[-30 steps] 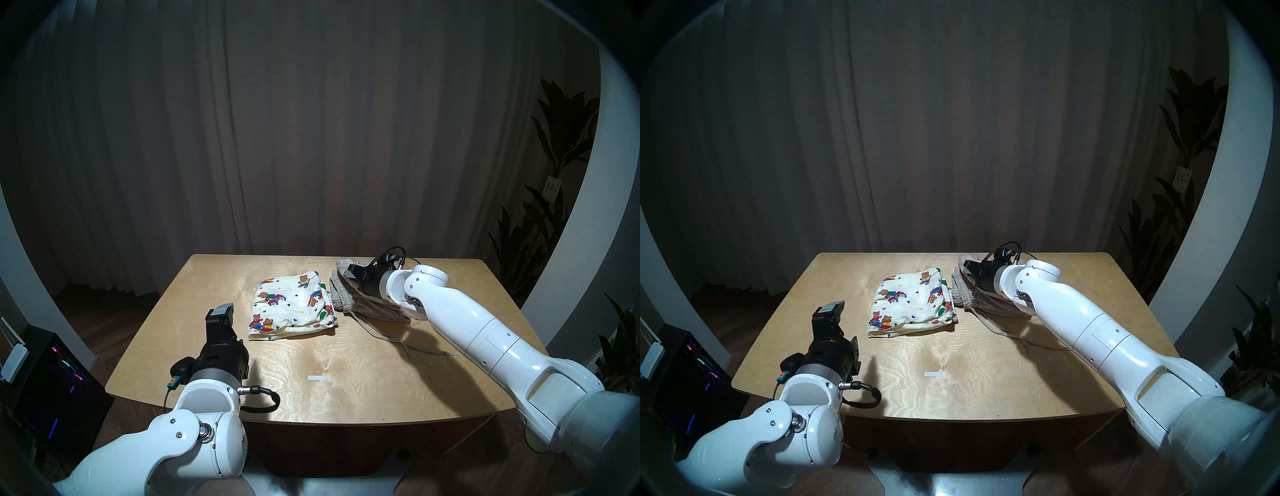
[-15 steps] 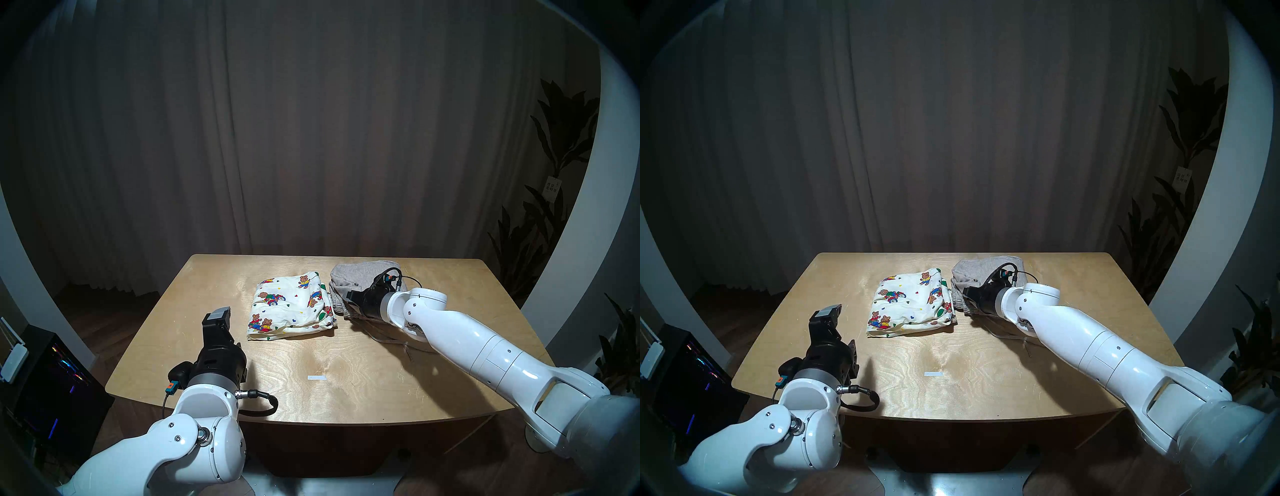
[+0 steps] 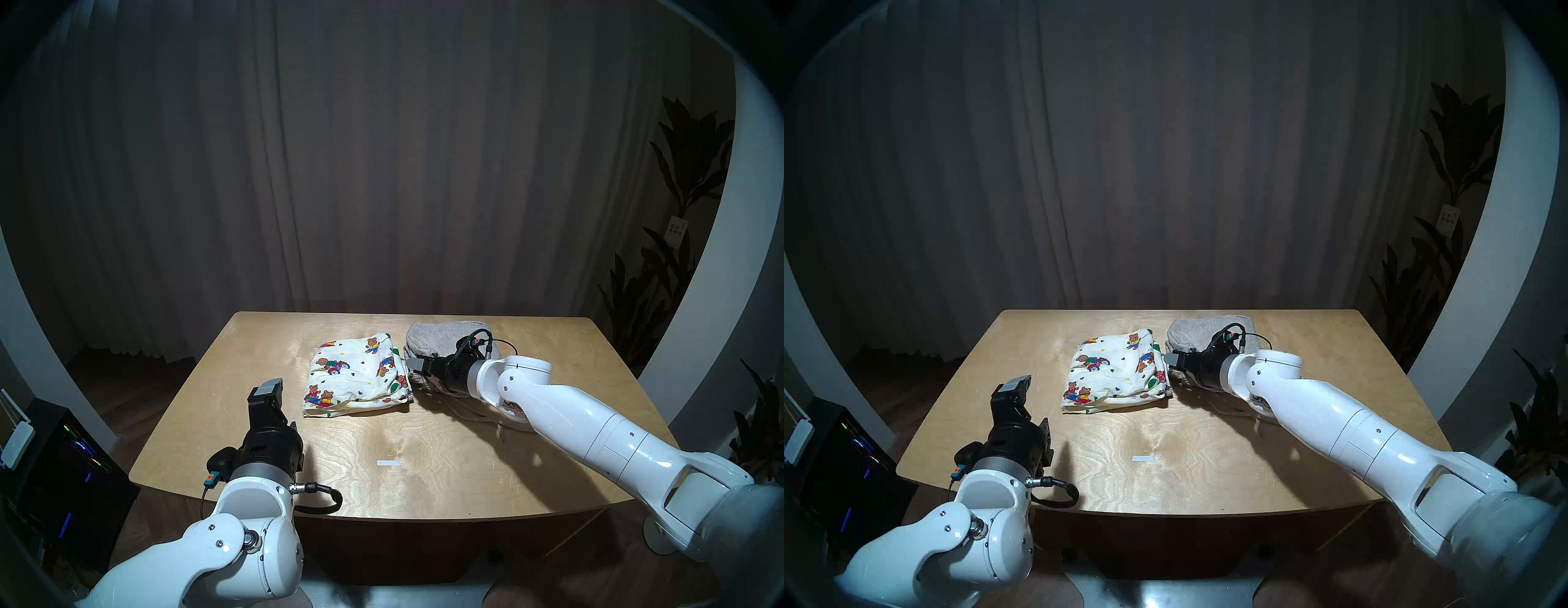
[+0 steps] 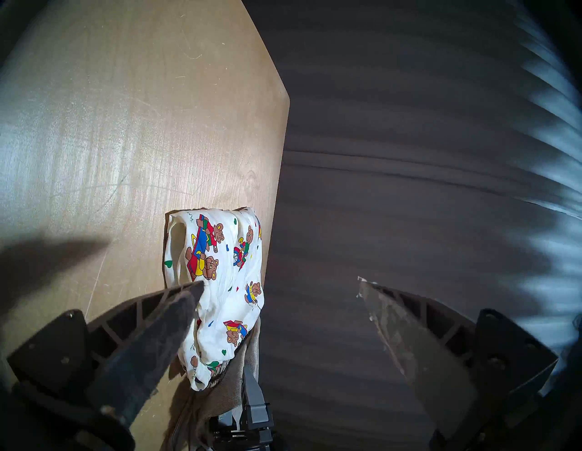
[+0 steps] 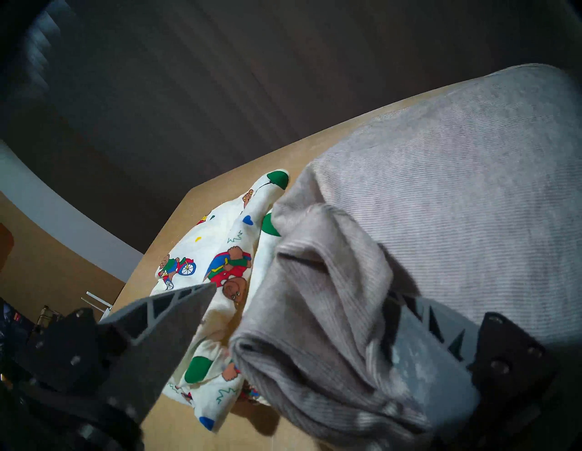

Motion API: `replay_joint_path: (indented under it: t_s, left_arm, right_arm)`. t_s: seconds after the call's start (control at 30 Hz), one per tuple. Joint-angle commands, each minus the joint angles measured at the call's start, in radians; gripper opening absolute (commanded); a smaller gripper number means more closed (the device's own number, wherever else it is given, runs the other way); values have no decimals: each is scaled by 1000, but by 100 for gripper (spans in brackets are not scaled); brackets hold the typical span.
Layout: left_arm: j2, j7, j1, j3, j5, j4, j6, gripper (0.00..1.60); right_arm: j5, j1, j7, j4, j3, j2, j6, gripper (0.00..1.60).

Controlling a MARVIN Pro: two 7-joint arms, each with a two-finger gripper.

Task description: Fold pants twice and stack them

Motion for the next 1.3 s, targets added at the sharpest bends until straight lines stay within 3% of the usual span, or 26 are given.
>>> replay_joint_path:
  t_s: [0.0,0.2,0.53,0.87,1.1,1.27]
  left_arm:
    - [0,-35,18,-5,15,-19,-6,160]
    - [-4,-50,30,-6,20,-18,-6,160]
    - [-13,-70,41,-7,23,-14,-3,160]
    - [-17,-88,54,-8,27,-6,1,160]
    - [9,-71,41,-14,20,4,35,160]
    - [17,-57,12,-24,8,39,68,160]
  right_arm:
    - [-6,-21,37,-57,-3,12,-19,160]
    - [-51,-29,90,-78,-5,14,-83,160]
    - [-91,-24,158,-86,-19,9,-108,160]
    - [-105,-30,172,-101,-36,2,-103,160]
    - [-4,-105,135,-198,14,61,-83,160]
    - [84,-162,152,-264,53,90,-109,160]
